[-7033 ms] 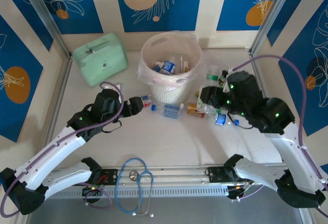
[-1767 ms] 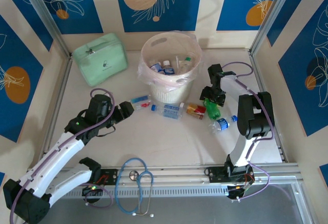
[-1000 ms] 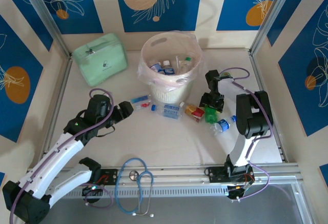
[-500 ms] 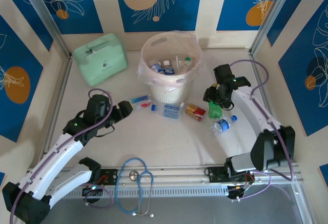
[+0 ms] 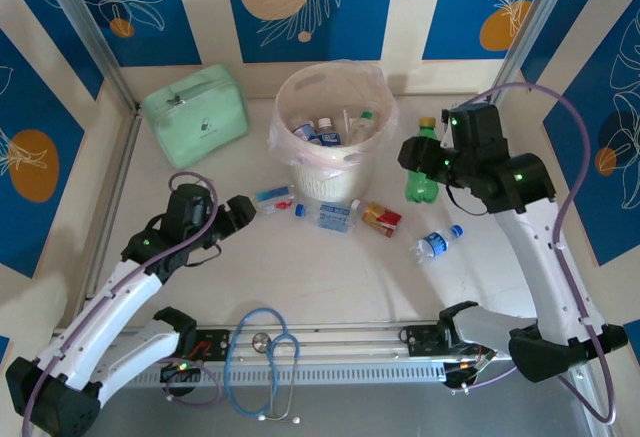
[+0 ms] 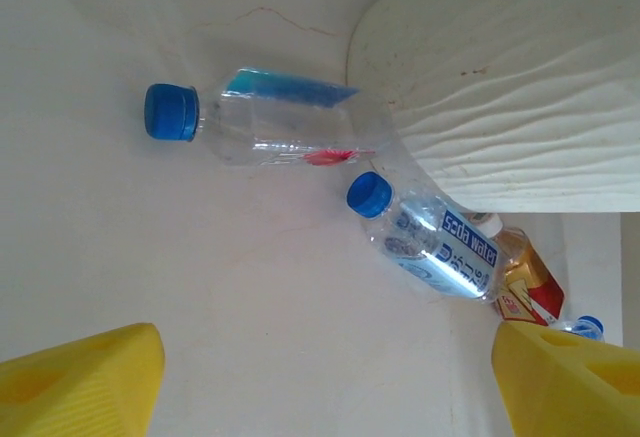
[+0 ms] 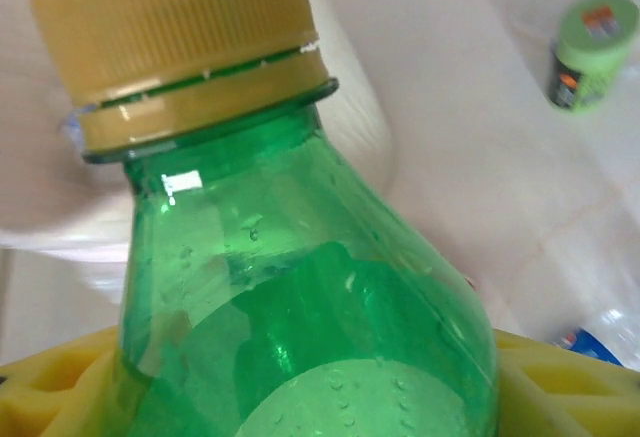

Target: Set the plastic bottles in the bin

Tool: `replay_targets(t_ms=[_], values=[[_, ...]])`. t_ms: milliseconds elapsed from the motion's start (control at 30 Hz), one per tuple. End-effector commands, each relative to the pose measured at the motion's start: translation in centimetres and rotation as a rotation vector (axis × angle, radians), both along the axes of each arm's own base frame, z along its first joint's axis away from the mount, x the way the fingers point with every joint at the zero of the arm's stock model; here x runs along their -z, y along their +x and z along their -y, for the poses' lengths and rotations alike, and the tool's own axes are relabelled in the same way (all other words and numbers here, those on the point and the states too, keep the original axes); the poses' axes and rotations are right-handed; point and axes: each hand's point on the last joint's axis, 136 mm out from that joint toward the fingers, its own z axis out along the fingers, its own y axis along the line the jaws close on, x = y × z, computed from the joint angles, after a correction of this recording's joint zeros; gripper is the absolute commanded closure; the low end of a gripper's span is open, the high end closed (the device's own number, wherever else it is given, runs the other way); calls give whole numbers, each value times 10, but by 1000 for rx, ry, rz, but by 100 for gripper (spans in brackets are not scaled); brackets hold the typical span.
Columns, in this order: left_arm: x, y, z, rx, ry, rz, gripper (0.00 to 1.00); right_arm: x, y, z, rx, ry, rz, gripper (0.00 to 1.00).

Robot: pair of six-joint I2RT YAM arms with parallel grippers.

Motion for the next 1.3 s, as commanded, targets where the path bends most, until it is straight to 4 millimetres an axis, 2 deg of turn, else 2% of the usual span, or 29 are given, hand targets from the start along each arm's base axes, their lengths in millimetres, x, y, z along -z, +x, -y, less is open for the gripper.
replay_targets(t_ms=[0, 233, 433, 700, 967, 1000, 1067, 1133, 1267], values=[[2, 1, -9, -5, 48, -11, 14, -20, 4, -20, -52, 46, 12, 43], [3, 2, -15, -5, 73, -25, 13, -64, 42, -64, -137, 105, 97, 43], [2, 2, -18, -9, 78, -24, 12, -80, 83, -92, -144, 165, 117, 43], [5, 2, -22, -8, 96, -29, 12, -64, 132, -129, -144, 265, 58, 43], [10, 4, -23, -10, 104, -42, 12, -34, 167, -154, -145, 291, -22, 43], [11, 4, -24, -11, 105, -44, 12, -30, 169, -156, -146, 291, -32, 41], [12, 6, -23, -10, 106, -45, 12, -20, 176, -163, -161, 303, -55, 27], [13, 7, -23, -9, 105, -49, 12, -13, 179, -168, -175, 310, -73, 19], [11, 10, -20, -3, 97, -48, 13, -12, 181, -172, -200, 304, -76, 14]])
